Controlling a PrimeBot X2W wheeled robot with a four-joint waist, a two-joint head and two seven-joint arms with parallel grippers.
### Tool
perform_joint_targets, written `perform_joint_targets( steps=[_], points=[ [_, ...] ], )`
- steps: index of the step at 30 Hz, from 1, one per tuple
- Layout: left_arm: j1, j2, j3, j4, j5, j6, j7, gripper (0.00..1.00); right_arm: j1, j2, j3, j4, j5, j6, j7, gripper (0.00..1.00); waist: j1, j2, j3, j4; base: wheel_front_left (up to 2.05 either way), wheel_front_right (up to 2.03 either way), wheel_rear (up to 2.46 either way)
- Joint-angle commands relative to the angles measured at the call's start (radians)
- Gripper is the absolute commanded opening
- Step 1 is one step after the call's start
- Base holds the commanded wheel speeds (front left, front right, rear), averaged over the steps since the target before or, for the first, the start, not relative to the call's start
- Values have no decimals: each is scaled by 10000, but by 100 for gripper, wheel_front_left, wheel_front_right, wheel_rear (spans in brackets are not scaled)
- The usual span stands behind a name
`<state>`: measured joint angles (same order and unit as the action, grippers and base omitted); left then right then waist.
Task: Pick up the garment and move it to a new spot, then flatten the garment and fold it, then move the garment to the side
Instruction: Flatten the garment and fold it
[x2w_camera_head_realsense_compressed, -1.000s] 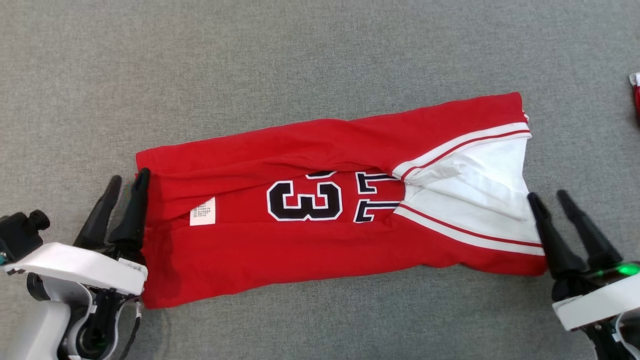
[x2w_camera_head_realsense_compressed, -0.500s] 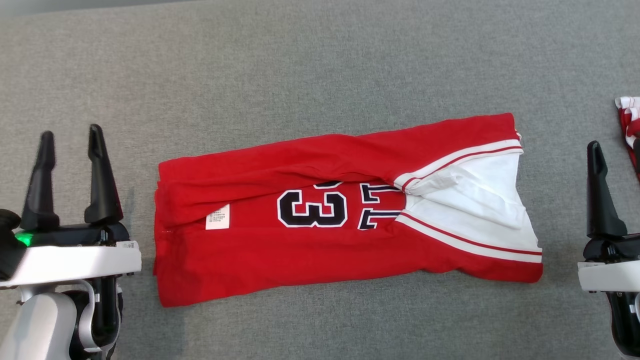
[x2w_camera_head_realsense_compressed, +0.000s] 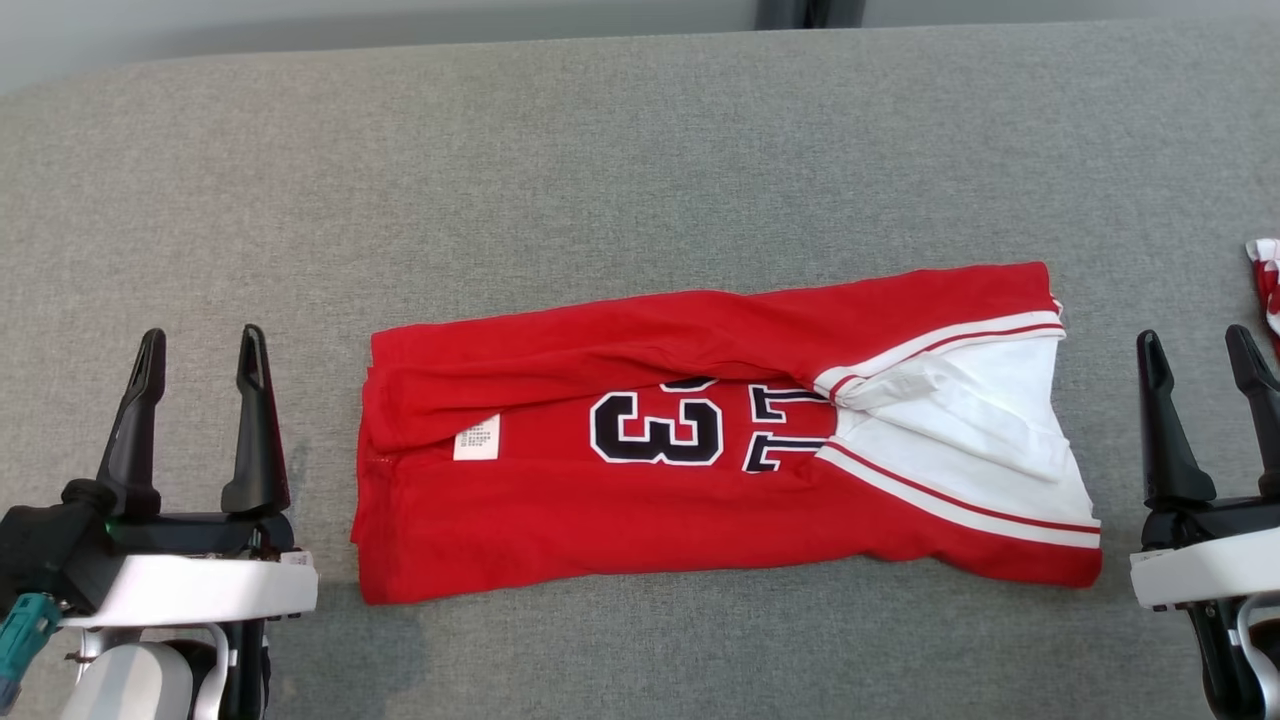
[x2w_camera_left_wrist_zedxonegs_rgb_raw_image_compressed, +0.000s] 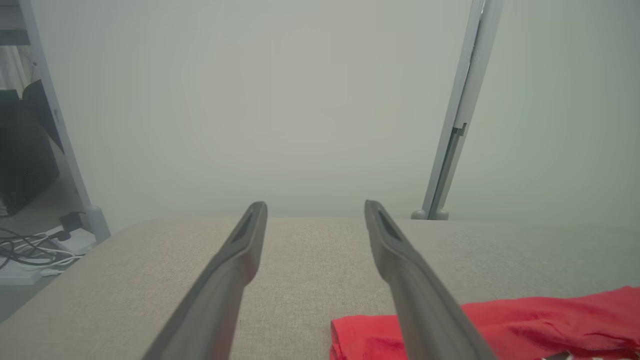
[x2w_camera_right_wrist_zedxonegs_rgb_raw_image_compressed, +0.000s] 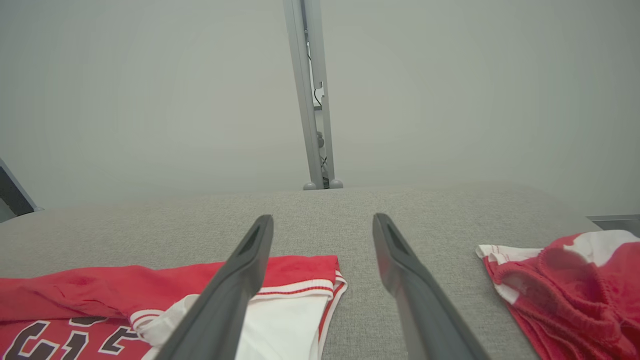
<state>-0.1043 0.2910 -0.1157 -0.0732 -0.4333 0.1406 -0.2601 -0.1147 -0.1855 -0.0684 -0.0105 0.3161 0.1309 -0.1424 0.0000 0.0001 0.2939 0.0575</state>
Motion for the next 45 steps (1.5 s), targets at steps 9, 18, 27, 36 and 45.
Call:
perform_joint_targets(
  steps=[9,18,27,36,45],
  points=[
    [-228,-241,184,198,195,-344,-34,100,-339,-218,-143,508,110,-5,300,100,0,-1,86,134,0,0,0],
    [-593,-525,229,470,341,-709,-35,100,-487,-194,343,2224,297,-5,787,100,0,-1,339,488,0,0,0],
    [-739,-858,368,702,553,-996,-35,100,-722,62,1112,4154,884,-5,913,100,0,-1,529,613,0,0,0],
    [-730,-984,506,779,740,-1135,-35,100,-599,39,2134,4767,1332,-3,915,0,0,-1,434,601,0,0,0],
    [-530,-1037,688,755,842,-1215,-35,100,-747,-816,989,4201,1497,-28,-60,0,0,-1,278,309,0,0,0]
  ],
)
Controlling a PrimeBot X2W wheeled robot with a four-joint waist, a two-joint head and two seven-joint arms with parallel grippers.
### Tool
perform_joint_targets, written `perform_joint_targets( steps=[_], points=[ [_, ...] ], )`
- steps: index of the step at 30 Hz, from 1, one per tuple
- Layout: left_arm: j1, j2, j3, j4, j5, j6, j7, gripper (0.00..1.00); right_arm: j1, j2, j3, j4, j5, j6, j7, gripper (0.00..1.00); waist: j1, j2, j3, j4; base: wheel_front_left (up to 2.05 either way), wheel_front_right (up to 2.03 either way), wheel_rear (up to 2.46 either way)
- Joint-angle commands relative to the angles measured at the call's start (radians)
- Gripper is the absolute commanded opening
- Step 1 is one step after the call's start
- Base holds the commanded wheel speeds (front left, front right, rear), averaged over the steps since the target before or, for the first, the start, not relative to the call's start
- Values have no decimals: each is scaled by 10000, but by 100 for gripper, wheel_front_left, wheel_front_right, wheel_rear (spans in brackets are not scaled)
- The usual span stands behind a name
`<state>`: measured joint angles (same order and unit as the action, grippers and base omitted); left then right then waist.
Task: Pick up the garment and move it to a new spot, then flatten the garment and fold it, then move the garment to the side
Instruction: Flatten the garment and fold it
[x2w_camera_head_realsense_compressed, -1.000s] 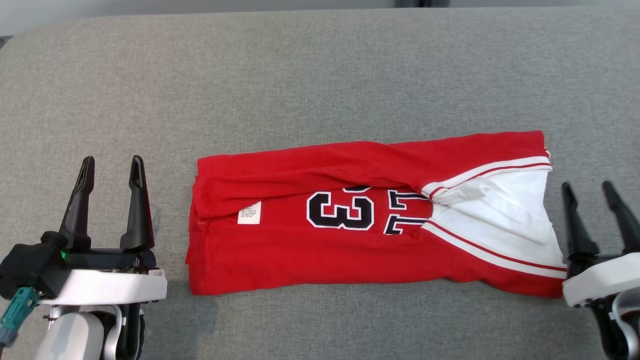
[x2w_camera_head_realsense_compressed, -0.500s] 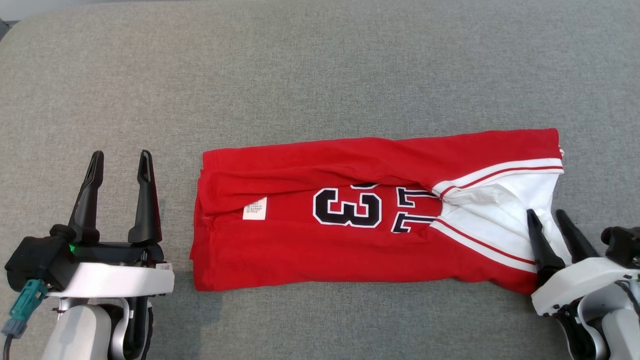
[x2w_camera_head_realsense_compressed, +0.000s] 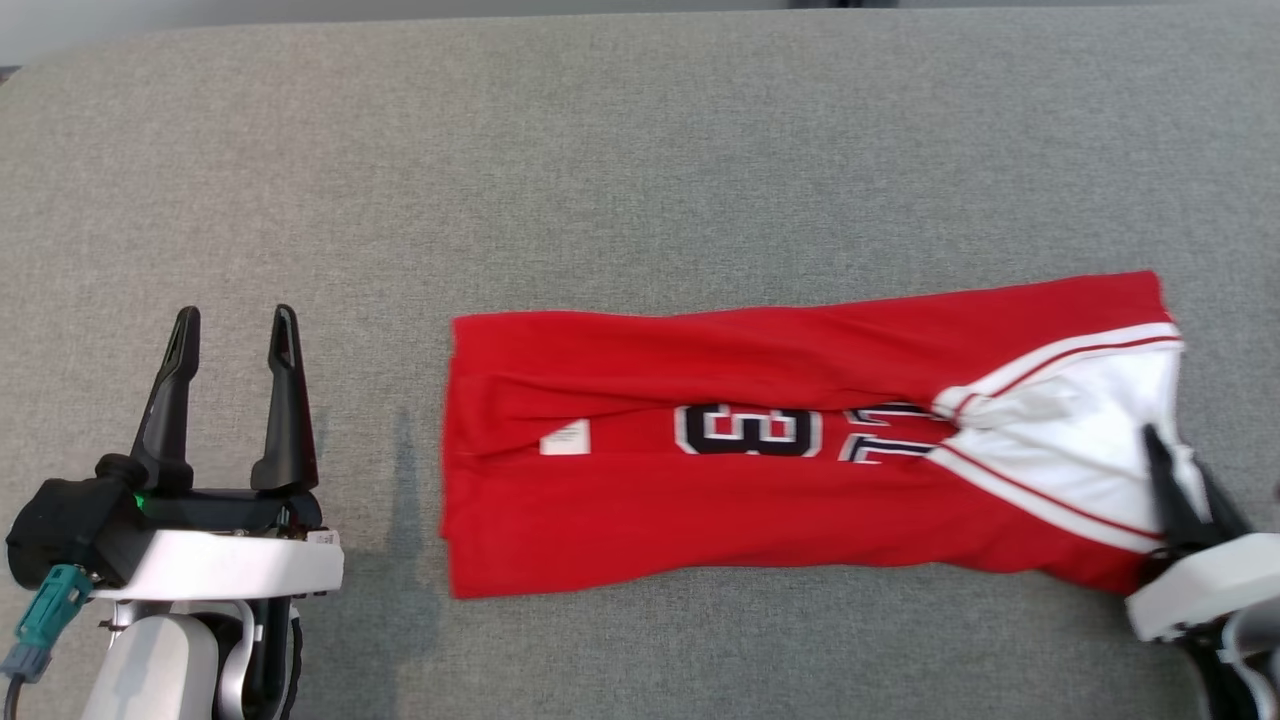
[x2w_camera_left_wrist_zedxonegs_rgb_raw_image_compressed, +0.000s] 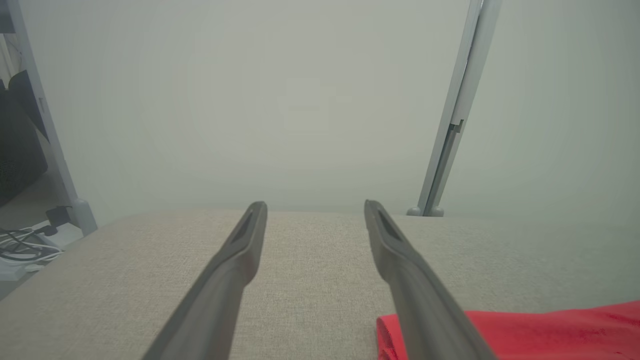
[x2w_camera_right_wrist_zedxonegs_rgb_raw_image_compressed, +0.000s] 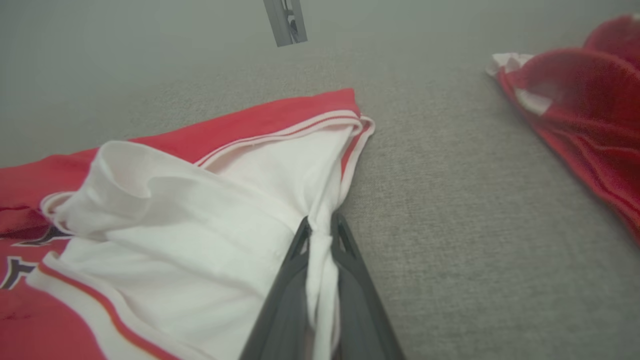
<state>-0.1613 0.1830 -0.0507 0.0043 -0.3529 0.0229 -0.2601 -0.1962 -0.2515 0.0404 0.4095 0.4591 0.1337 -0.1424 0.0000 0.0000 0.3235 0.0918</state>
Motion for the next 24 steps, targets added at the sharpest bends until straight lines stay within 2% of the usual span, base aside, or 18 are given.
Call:
perform_joint_targets(
  steps=[1,6,11,18,24],
  points=[
    [32,50,44,-18,45,-50,-35,100,111,-271,-278,-76,50,-55,-156,0,0,0,-24,-65,0,0,0],
    [-14,17,85,-35,68,-107,-36,100,437,-817,-969,-243,79,-52,-195,0,0,0,-30,-209,0,0,0],
    [-22,54,153,-89,69,-109,-36,100,315,-911,-875,-869,-36,-43,-212,0,0,0,10,-404,0,0,0],
    [-92,109,171,-94,14,-146,-36,100,-245,-1064,171,-3233,-755,-35,-134,0,0,0,4,-580,0,0,0],
    [-154,110,87,-87,-37,-171,-27,100,-844,-408,1873,-5391,-1223,-35,1198,0,0,0,-38,-543,0,0,0]
  ],
)
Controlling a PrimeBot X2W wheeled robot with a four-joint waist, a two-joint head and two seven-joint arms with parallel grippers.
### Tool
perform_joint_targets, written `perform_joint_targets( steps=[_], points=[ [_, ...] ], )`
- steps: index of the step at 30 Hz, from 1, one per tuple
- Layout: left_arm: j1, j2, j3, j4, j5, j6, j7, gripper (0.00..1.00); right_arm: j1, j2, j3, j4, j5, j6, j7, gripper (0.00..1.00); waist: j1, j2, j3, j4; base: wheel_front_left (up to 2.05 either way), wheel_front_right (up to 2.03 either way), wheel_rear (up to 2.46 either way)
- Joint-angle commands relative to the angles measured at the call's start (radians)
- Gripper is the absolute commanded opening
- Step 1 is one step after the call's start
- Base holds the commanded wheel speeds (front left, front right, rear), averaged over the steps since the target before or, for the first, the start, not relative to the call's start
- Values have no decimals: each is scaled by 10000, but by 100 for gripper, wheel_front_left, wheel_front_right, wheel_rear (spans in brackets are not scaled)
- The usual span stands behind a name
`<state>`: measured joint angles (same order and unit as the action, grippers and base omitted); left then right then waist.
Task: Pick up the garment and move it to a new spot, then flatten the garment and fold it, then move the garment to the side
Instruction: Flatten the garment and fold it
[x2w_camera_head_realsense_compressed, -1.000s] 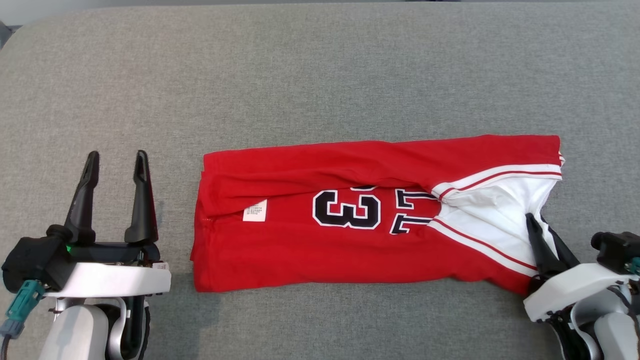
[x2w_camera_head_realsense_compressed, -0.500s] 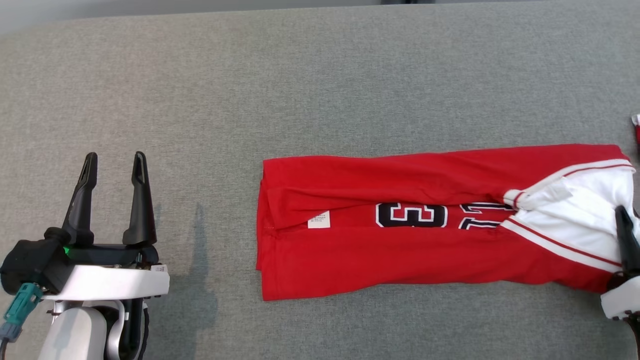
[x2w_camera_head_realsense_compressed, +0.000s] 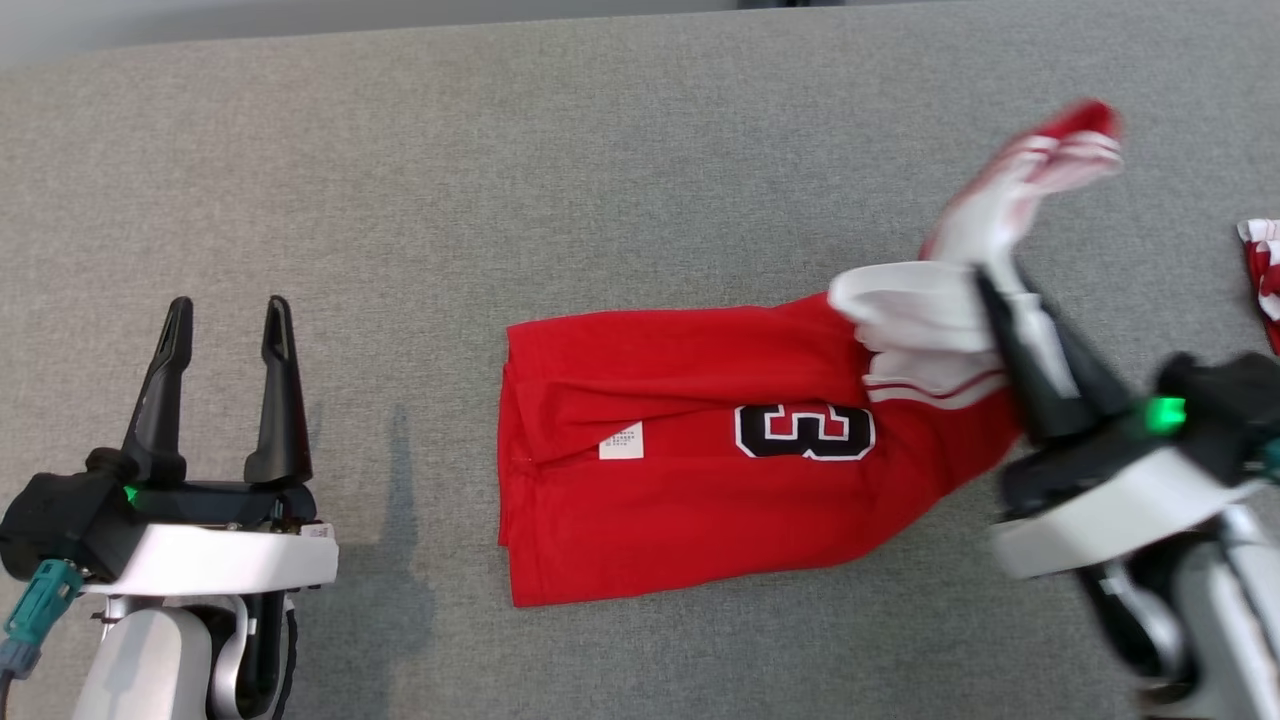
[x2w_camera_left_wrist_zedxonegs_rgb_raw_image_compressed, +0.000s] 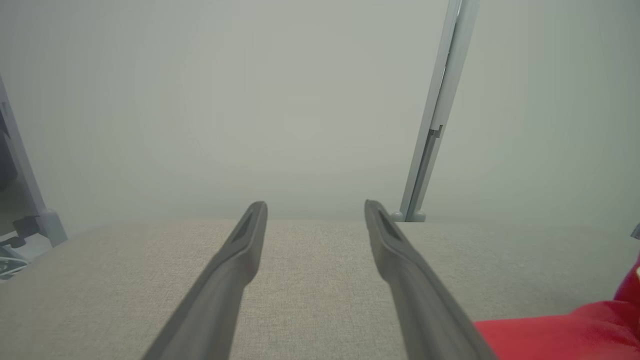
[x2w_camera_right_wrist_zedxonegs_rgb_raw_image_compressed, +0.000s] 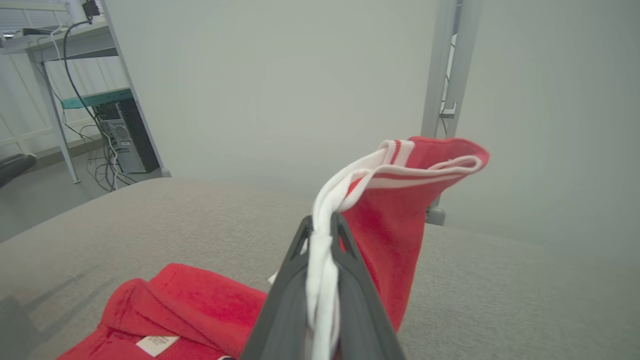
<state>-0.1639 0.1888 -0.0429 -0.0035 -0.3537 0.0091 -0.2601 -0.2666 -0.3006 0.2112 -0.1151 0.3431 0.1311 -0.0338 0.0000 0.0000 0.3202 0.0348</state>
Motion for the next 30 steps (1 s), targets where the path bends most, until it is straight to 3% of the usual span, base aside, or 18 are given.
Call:
perform_joint_targets(
  steps=[1,7,13,19,20,21,22,30],
  points=[
    [-135,39,-23,-1,-36,-39,-23,100,-248,349,516,-311,-40,-7,368,0,0,0,-13,60,0,0,0],
    [-253,-93,-209,87,-77,-78,-21,100,-907,1826,2584,99,160,-7,1084,0,0,0,30,382,0,0,0],
    [-312,-264,-400,187,-94,-126,-24,100,-1327,2369,3847,1634,562,-7,658,0,0,0,104,739,0,0,0],
    [-450,-408,-607,321,-38,-182,-29,100,-1889,2462,4594,3501,1322,-7,-150,0,0,0,285,1030,0,0,0],
    [-479,-412,-613,329,-28,-190,-29,100,-2000,2467,4669,3642,1394,-7,-261,11,0,0,309,1031,0,0,0],
    [-501,-410,-624,343,-13,-207,-30,100,-2093,2468,4731,3760,1491,-7,-384,45,0,0,331,1020,0,0,0],
    [-511,-409,-618,357,-7,-216,-31,100,-2186,2469,4784,3804,1606,-7,-536,100,0,0,353,999,0,0,0],
    [-500,-306,-457,334,64,-137,-33,100,-2678,2461,4212,3267,1467,-7,-1674,100,0,0,359,618,0,0,0]
  ],
)
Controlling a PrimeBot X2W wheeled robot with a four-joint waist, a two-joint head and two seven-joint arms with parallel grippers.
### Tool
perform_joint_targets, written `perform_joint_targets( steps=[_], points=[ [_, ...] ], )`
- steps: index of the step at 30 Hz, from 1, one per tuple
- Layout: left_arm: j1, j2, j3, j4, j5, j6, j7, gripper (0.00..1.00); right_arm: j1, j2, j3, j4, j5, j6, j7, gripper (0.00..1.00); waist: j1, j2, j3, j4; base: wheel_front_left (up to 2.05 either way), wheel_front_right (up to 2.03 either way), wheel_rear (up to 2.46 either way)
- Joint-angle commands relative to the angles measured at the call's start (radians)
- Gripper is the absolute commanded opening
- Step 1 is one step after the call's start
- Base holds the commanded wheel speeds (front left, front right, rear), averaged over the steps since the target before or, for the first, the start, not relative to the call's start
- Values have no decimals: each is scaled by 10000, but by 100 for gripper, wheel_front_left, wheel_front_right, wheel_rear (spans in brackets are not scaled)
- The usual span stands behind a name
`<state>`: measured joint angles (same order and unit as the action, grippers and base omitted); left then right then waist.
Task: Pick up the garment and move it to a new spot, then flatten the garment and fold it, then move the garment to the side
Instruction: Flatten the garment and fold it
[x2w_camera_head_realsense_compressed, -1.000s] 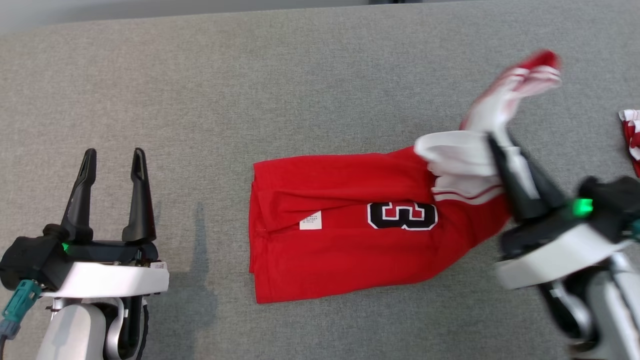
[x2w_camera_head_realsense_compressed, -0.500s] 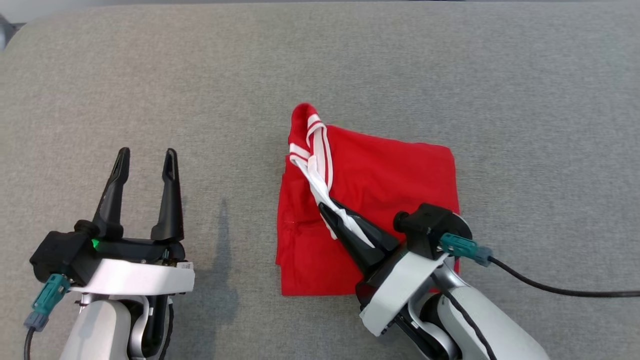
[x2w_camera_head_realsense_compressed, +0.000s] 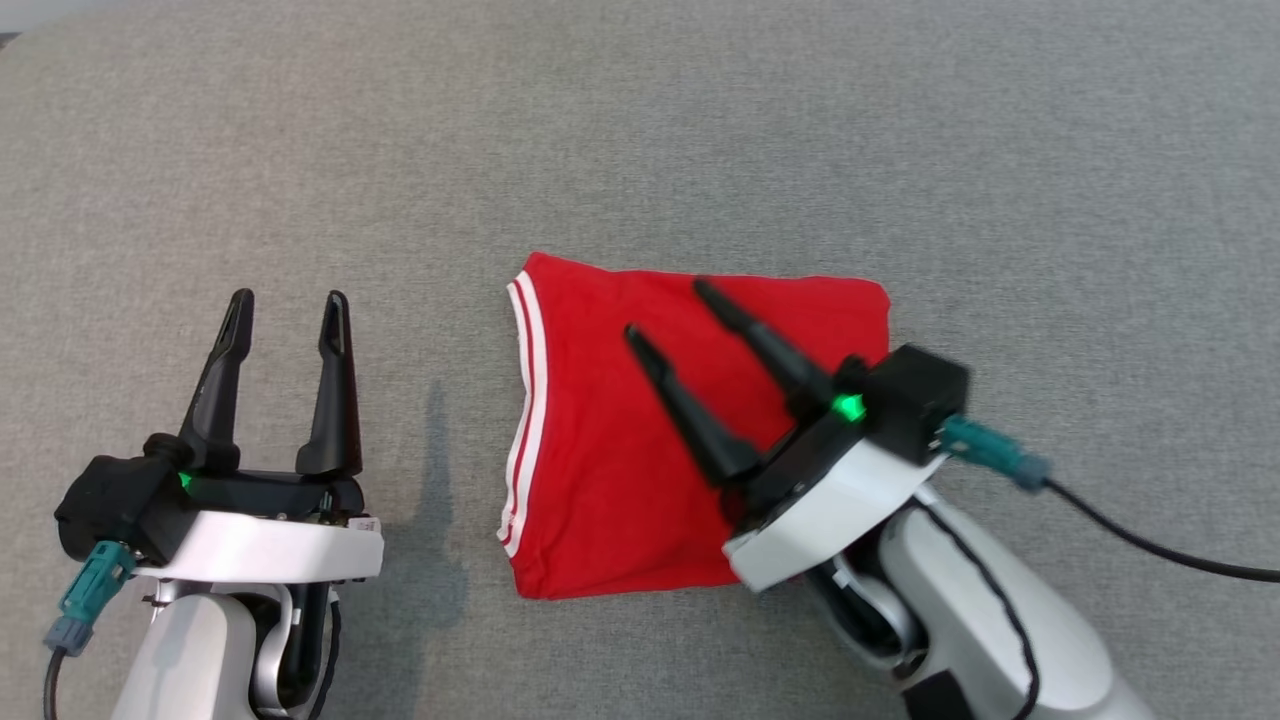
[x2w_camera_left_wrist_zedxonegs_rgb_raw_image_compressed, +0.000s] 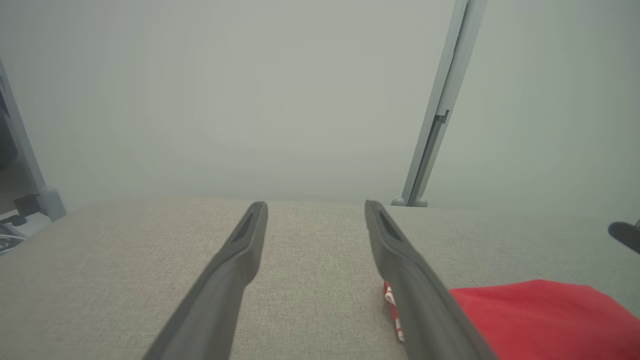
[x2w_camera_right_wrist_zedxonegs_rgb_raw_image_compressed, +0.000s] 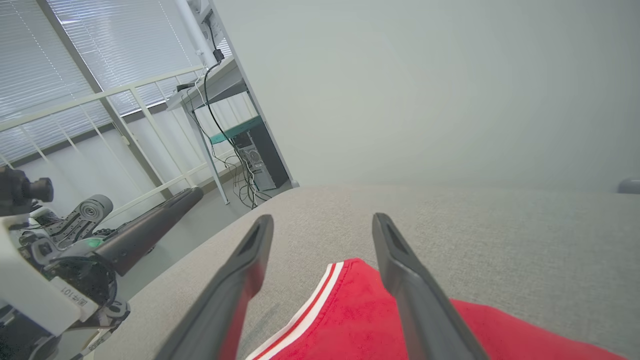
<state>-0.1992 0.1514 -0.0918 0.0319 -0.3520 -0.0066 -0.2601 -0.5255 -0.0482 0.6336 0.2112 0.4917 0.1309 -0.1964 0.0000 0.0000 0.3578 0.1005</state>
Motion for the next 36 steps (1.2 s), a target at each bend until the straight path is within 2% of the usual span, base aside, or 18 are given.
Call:
perform_joint_targets(
  steps=[1,10,17,36],
  points=[
    [-143,88,64,-41,59,34,-35,100,-56,-62,-273,-132,-180,-5,-127,100,0,0,-45,-93,0,0,0],
    [248,218,330,-214,160,237,-34,100,1395,-947,-3723,-1437,-1431,-5,-80,100,0,0,-417,-519,0,0,0],
    [698,350,439,-293,217,344,-35,100,2977,-1490,-5600,-1734,-1852,-5,186,100,0,0,-967,-658,0,0,0],
    [2242,788,226,-675,429,426,394,100,5142,-1442,-6188,-2287,-2015,-5,908,100,0,0,-2634,-631,0,0,0]
  ],
)
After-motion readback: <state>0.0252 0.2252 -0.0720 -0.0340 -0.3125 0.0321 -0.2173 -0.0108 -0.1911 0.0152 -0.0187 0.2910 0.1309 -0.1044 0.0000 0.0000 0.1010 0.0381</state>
